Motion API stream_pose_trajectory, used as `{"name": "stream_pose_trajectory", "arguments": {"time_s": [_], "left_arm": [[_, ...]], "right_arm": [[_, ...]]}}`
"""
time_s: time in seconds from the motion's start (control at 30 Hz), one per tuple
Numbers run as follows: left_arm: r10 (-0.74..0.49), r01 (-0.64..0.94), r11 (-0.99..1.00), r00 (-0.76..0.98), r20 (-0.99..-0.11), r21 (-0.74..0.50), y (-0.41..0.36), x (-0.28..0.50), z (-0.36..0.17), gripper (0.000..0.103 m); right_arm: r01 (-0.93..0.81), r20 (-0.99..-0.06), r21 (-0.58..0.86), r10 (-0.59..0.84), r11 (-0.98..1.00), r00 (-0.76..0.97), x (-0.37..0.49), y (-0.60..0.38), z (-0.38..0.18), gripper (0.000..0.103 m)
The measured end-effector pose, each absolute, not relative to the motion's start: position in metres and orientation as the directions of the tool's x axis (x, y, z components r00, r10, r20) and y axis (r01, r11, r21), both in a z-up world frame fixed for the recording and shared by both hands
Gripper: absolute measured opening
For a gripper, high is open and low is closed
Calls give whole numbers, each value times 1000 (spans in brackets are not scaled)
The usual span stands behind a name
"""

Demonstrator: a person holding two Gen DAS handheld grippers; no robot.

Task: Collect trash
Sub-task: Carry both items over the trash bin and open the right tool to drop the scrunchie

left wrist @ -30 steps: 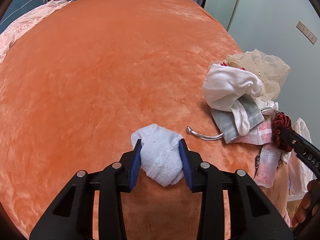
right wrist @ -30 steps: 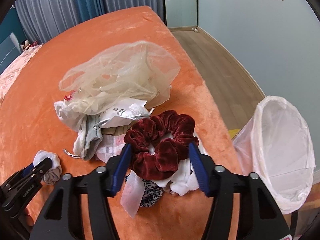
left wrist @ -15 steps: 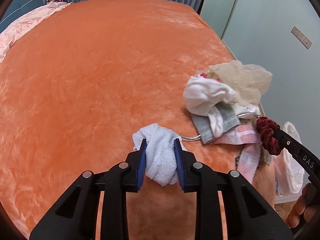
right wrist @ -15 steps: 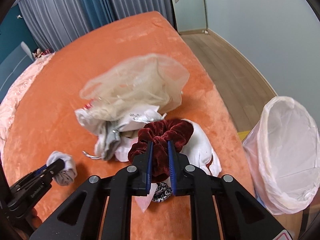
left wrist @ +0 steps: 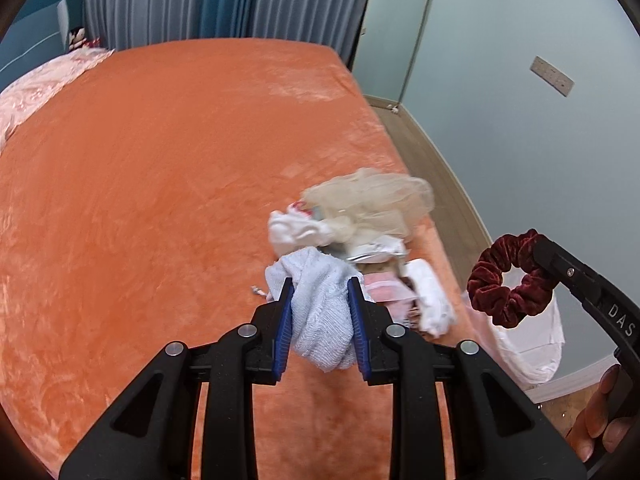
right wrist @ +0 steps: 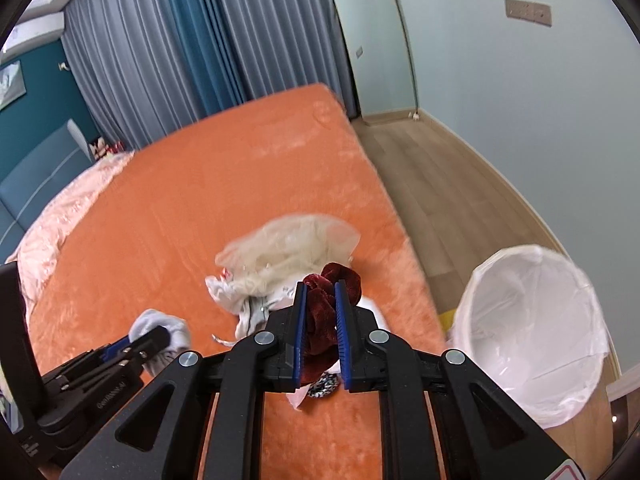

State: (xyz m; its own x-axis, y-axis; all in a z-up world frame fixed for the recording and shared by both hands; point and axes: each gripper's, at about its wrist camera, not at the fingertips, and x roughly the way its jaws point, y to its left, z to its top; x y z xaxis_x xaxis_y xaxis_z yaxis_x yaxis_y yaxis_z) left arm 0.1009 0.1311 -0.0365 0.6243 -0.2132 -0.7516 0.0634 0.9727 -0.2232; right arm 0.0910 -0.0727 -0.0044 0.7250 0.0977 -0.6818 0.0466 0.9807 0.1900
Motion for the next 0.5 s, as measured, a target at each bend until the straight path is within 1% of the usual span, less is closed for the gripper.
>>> {"name": "stream_pose_trajectory", "arguments": {"time_s": [0.23, 0.5], "left_arm": [[-263, 159, 965, 641, -721, -210, 75, 92, -5, 25], [-328, 277, 942, 639, -695, -190, 6, 77, 22, 25]], "right_arm": [[94, -636, 176, 40, 980, 770, 65, -115, 22, 13], [171, -615, 170, -31, 970, 788, 41, -168, 37, 13]]}}
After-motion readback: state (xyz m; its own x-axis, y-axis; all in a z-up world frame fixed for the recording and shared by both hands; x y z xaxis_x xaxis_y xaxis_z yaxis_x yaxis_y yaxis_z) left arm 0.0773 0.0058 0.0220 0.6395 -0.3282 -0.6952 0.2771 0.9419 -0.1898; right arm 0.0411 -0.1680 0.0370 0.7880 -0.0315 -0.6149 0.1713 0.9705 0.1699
